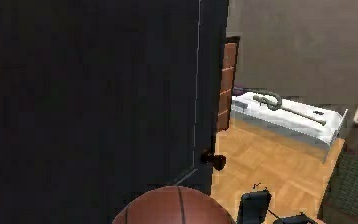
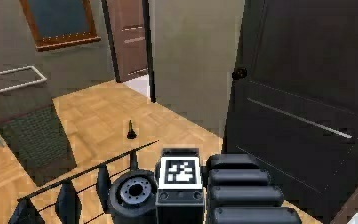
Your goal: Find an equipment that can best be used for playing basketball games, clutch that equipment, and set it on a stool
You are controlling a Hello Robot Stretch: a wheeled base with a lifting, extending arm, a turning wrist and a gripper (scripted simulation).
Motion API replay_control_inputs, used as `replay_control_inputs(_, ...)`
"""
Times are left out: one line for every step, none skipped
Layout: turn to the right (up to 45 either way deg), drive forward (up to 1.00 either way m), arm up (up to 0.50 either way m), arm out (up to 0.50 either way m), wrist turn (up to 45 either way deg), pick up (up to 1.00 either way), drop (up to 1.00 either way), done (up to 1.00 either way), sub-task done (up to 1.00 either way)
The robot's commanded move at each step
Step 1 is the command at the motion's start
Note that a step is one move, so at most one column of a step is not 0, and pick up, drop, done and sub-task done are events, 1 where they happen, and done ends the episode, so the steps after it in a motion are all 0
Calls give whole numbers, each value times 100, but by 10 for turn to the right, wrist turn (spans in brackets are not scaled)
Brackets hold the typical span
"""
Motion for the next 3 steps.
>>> replay_control_inputs(-330,0,0,0,0,0,0,0,0)
replay_control_inputs(450,0,0,0,0,0,0,0,0)
replay_control_inputs(240,0,0,0,0,0,0,0,0)
